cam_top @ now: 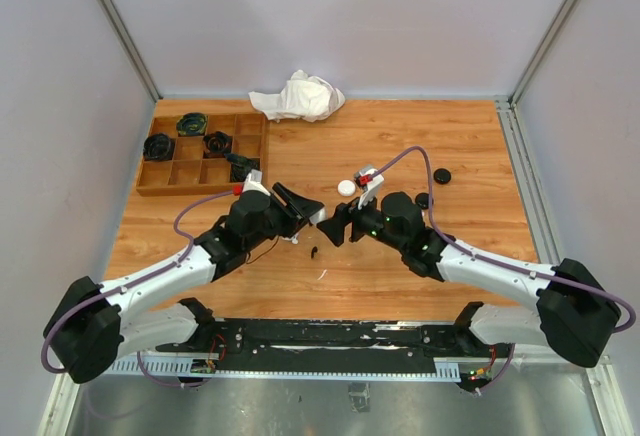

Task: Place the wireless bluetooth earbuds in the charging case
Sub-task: Pick up the charging case at the center of the board.

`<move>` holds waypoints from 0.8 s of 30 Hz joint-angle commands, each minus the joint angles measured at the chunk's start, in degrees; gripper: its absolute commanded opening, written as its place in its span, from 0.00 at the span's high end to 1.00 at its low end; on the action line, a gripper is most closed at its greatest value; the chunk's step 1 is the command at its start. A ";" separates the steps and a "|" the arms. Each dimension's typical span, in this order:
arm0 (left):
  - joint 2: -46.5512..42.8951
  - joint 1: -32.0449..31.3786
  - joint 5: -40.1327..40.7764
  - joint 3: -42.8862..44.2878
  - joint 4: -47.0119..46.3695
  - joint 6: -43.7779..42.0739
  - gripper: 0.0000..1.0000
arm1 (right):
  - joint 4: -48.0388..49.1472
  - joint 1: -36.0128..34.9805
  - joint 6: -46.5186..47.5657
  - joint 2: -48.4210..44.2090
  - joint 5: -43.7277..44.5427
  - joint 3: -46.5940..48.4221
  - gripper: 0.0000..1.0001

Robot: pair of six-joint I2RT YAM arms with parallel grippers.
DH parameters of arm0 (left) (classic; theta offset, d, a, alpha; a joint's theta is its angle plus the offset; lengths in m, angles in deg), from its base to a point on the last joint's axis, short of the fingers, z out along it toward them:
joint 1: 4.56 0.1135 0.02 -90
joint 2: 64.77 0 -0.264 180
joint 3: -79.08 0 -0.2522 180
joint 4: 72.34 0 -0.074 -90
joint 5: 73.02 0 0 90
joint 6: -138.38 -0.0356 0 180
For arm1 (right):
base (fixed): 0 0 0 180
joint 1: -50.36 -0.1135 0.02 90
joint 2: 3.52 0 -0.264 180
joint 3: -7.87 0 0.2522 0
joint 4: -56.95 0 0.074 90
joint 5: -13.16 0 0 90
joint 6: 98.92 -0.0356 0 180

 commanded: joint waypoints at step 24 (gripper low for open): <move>-6.51 -5.13 11.88 -3.21 -4.04 -4.43 0.28 | 1.77 -0.85 1.21 -1.67 -0.13 1.91 0.86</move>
